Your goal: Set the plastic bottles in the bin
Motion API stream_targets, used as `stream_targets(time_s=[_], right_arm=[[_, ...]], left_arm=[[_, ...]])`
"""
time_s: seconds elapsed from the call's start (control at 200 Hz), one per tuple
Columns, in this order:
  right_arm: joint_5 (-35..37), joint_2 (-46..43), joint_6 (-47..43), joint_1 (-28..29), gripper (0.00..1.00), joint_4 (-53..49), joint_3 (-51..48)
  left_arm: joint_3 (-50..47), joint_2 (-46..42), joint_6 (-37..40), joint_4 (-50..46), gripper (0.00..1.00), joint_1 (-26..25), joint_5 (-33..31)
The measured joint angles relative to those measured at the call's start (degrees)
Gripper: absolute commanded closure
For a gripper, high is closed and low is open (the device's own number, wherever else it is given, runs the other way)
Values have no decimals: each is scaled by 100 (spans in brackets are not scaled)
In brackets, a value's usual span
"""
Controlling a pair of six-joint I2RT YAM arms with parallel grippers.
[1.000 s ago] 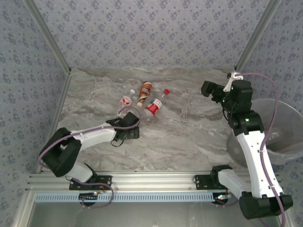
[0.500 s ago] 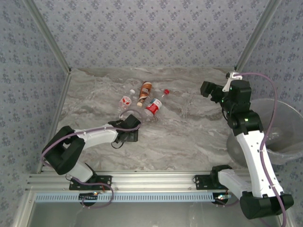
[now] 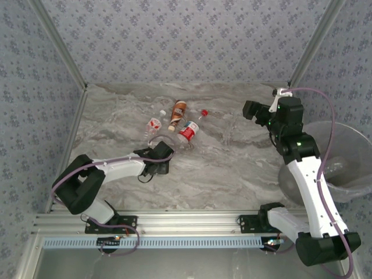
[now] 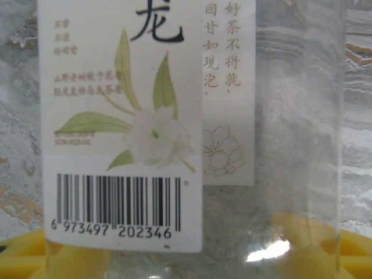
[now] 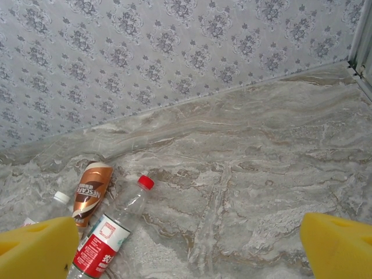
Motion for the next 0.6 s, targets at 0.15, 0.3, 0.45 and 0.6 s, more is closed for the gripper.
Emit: stream_targets(time_s=[0.15,0.3,0.45,0.6], right_arm=[[-4,2,11,55,0,68,-22],[-48,4,57,114,0,260,-199],[-122,15,63,282,0,337,-339],[-442,92,140,424,0,396,-367]], left_arm=[[-26,-212,175,20,45,-114,0],[-35,-741,426,142,51,-367,17],[-35,-1169,715,393,59,-629,24],[-37,-1436,979,673,70,-756,92]])
